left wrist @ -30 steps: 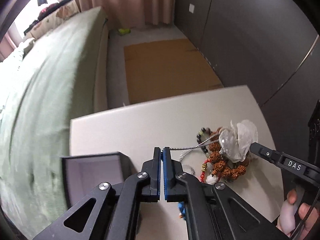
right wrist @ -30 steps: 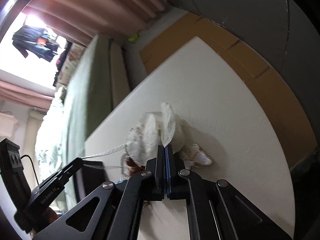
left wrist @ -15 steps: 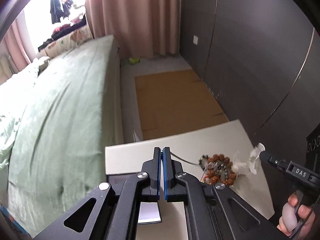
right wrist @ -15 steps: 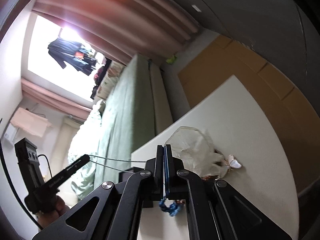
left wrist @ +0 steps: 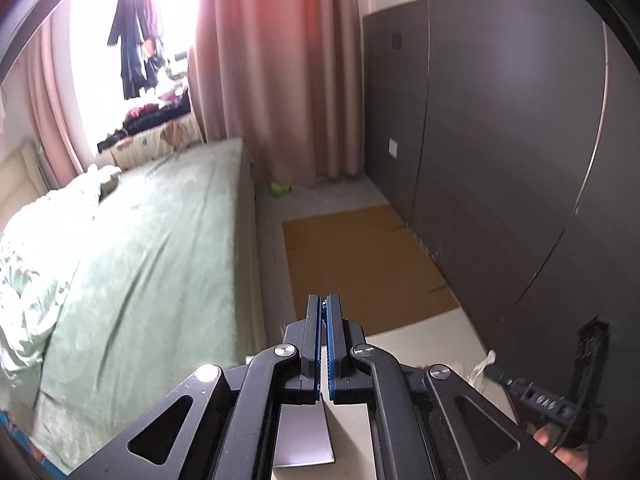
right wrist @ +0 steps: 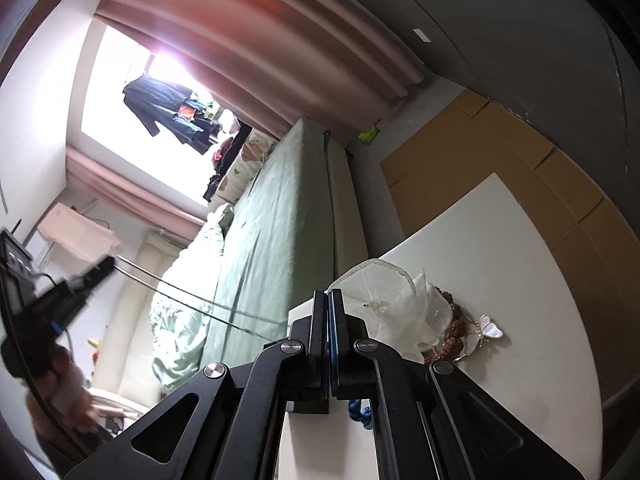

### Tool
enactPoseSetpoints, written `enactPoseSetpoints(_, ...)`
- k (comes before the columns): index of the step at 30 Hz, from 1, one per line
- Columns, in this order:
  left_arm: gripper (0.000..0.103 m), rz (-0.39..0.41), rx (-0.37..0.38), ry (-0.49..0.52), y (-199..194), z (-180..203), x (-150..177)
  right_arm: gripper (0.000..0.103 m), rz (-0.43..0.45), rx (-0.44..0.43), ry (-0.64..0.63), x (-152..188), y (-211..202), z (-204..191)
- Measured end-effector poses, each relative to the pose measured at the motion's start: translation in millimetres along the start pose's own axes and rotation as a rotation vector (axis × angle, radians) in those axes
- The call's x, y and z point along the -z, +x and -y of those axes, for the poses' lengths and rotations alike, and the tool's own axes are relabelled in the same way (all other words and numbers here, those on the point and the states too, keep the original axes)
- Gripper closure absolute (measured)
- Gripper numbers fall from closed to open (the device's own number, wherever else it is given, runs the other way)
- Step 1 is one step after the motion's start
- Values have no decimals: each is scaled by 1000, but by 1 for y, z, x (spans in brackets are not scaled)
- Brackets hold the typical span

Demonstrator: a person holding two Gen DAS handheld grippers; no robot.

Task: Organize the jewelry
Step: 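Lower the chain into the black box and open the left tool while the right tool drops the bag in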

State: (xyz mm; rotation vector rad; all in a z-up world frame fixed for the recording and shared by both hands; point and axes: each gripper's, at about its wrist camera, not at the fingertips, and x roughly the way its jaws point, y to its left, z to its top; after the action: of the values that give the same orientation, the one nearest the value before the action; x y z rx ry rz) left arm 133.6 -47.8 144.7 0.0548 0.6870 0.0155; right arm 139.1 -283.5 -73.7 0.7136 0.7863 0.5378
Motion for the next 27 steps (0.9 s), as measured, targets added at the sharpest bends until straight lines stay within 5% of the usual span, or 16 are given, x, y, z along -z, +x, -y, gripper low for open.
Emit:
enactPoseSetpoints(17, 102, 95, -75, -11, -54, -34, -29, 100, -35, -50, -65, 11, 14, -21)
enactPoseSetpoints(27, 103, 31, -53, -26, -24, -44, -4, 100, -45, -45, -76, 14, 21, -24)
